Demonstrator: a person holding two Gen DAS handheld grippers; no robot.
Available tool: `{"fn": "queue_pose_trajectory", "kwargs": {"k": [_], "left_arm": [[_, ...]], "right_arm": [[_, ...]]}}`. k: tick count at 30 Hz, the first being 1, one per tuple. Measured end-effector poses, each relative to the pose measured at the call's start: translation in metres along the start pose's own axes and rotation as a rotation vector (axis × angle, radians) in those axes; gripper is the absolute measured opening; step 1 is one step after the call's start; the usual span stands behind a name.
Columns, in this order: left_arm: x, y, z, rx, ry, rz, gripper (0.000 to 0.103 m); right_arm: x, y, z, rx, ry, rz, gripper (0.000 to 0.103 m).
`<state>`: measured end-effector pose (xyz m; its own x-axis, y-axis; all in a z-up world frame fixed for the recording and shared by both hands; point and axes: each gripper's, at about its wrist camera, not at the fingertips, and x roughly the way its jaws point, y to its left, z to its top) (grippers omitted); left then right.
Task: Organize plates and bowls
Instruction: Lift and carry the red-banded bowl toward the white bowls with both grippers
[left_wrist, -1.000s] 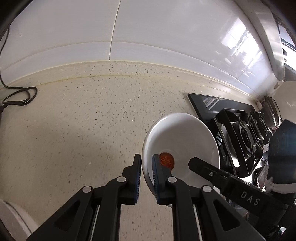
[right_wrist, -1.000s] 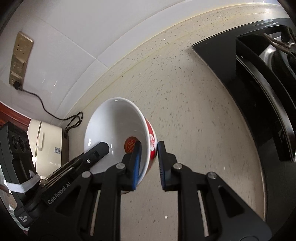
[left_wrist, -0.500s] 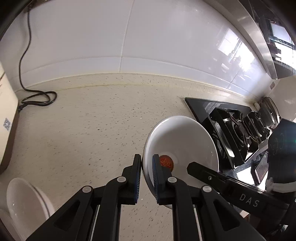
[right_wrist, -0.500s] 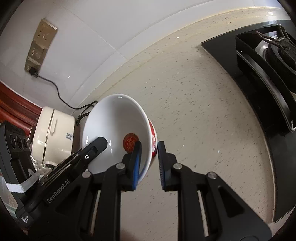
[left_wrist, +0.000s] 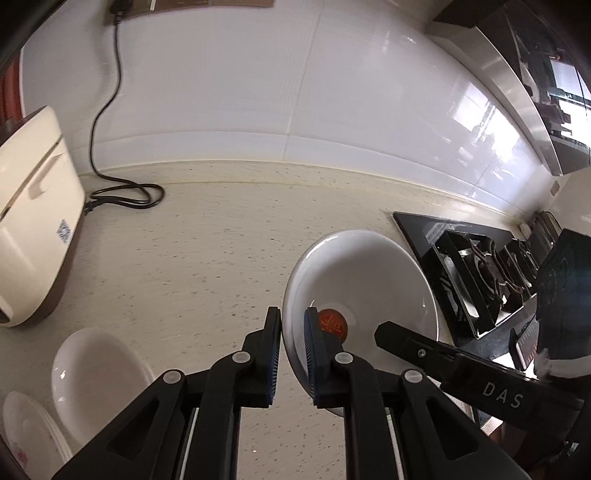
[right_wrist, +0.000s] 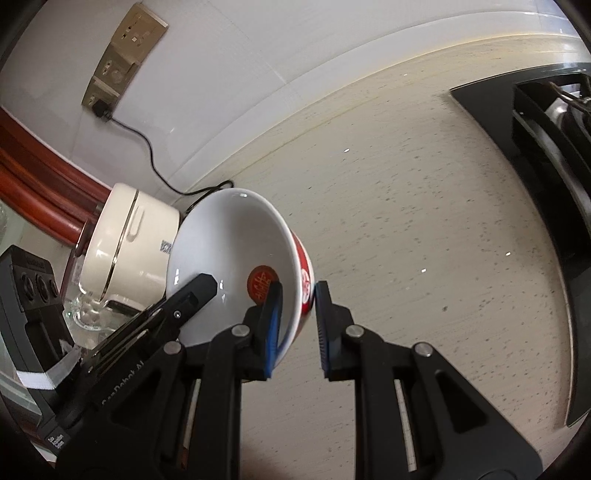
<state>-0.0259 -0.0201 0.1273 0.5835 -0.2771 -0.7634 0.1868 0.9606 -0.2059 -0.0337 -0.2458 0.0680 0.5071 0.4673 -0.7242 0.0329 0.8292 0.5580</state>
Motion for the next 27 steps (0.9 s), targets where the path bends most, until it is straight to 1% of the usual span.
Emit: {"fn": "queue_pose_trajectory", "kwargs": {"k": [14, 27], "left_arm": [[-0.017, 0.042, -0.011, -0.091, -0.016, 0.061, 0.012], [-0.035, 0.081, -0.026, -0.183, -0.036, 0.132, 0.012]], "right_arm": [[0.027, 0.036, -0.007, -0.063, 0.075, 0.052, 0.021], [0.052, 0.071, -0.017, -0.133, 0.165, 0.096, 0.021]]}}
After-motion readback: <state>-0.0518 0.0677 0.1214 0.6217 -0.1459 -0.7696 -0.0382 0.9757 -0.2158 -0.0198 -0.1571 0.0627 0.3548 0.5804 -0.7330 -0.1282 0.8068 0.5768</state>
